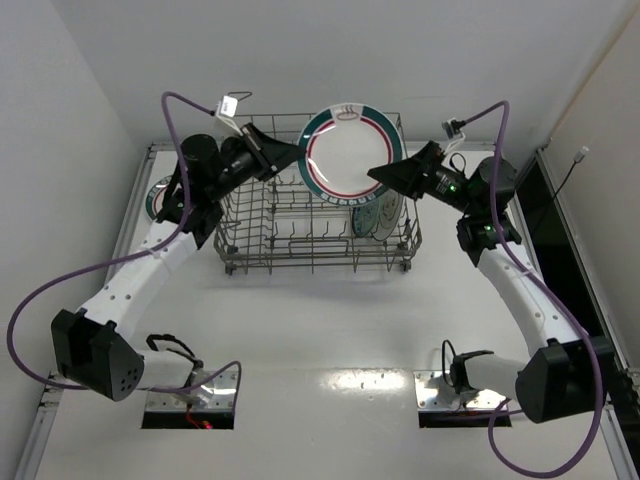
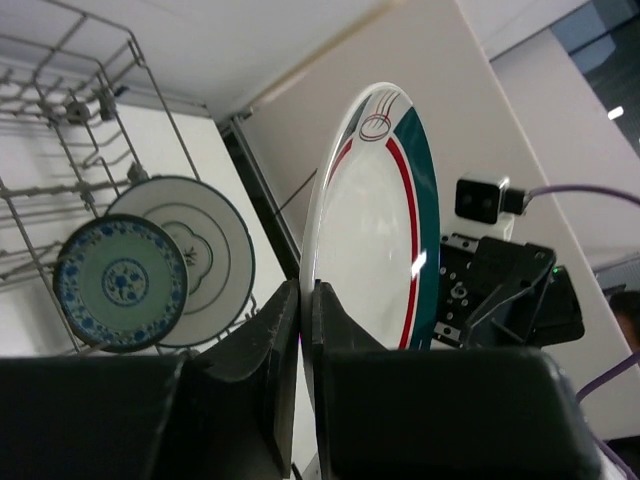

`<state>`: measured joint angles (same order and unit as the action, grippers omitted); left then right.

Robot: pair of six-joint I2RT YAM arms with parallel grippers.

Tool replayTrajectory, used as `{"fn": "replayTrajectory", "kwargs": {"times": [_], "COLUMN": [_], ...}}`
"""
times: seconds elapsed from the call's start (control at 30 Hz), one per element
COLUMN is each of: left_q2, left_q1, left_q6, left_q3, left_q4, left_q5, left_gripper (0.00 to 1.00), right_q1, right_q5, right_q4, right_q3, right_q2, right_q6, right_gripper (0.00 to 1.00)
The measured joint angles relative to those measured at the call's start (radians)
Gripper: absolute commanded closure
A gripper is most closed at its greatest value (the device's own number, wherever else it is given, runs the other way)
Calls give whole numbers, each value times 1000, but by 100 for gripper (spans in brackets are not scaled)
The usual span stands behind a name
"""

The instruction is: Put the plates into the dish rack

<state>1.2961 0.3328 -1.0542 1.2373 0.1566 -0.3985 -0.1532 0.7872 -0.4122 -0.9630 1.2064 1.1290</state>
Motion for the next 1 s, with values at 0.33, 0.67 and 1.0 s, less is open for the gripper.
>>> {"fn": "replayTrajectory", "kwargs": {"times": [0.33,0.67,1.0], "left_q2": [48,49,-27], "left_q1": [84,-208,-483], "left_q6": [32,263,467], "left_q3": [32,142,-26], "left_q4": [13,-362,-561], "left_q5": [1,82,490], "left_gripper": [66,1,1], "right_q1": [22,-39,-261], "right_q5": [-60,-536,-1069], "right_q4": [71,691,1037], "right_q3": [5,-376,-731], "right_q2": [20,96,448], "right_q6": [-3,-364,-581], "right_gripper": [100,100,100]}}
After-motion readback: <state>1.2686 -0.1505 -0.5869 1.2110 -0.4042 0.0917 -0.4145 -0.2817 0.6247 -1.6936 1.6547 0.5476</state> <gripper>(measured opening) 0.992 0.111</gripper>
